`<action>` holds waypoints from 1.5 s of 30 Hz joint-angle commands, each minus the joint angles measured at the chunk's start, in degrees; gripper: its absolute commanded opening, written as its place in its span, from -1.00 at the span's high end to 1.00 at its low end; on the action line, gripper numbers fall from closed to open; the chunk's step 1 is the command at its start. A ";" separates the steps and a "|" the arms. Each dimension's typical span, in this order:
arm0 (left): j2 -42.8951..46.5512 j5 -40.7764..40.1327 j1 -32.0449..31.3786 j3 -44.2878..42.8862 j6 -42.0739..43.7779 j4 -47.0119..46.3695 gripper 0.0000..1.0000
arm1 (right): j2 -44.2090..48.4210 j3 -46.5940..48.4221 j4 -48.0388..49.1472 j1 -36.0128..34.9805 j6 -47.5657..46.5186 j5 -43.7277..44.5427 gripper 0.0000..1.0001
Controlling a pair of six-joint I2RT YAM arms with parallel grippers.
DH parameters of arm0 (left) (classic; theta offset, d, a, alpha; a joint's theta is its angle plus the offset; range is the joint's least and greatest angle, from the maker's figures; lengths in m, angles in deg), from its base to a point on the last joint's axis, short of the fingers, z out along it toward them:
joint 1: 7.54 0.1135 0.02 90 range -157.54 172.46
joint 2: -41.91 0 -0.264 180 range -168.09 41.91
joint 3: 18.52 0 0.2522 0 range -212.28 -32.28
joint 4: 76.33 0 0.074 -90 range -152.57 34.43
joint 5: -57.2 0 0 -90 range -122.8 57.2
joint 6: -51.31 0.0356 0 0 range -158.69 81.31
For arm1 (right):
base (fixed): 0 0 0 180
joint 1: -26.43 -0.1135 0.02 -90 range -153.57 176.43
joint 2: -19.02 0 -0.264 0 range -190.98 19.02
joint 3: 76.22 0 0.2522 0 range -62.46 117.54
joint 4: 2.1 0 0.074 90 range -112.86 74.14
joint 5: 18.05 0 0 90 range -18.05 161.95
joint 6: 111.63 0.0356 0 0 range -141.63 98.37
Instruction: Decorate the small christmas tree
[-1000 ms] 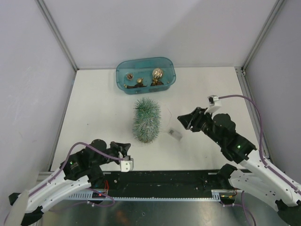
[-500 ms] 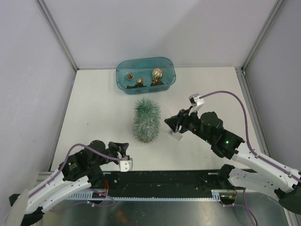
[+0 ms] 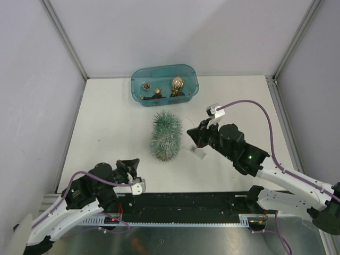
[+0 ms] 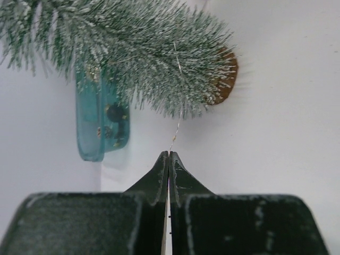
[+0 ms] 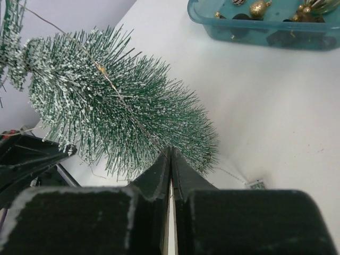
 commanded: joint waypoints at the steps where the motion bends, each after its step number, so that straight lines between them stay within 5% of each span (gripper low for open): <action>1: 6.34 -7.02 0.14 2.86 3.68 0.16 1.00 | -0.44 2.40 -1.32 -2.19 -2.31 4.22 0.98; 7: 10.63 -13.93 0.04 5.10 0.50 -8.95 0.99 | -1.93 2.26 -2.48 -4.53 -1.28 5.29 1.00; 17: 0.78 -18.07 1.85 6.44 -4.05 -27.23 0.98 | -3.05 2.21 -1.28 -6.32 0.24 5.61 1.00; 23: -10.51 -6.48 16.75 3.01 -10.20 -30.93 0.99 | -1.29 2.16 -2.70 -6.26 0.19 6.25 0.80; 29: -27.61 8.02 34.78 -4.42 -18.13 -31.16 0.99 | -1.01 2.21 -3.82 -6.11 0.34 6.51 0.81; 36: -36.03 15.27 37.30 -10.26 -22.22 -31.12 0.98 | -2.77 2.23 -3.74 -6.05 0.45 5.63 0.80; 45: -43.37 21.25 37.31 -12.88 -27.79 -31.85 0.99 | -2.04 0.49 -1.74 -6.93 -1.33 -2.88 -0.13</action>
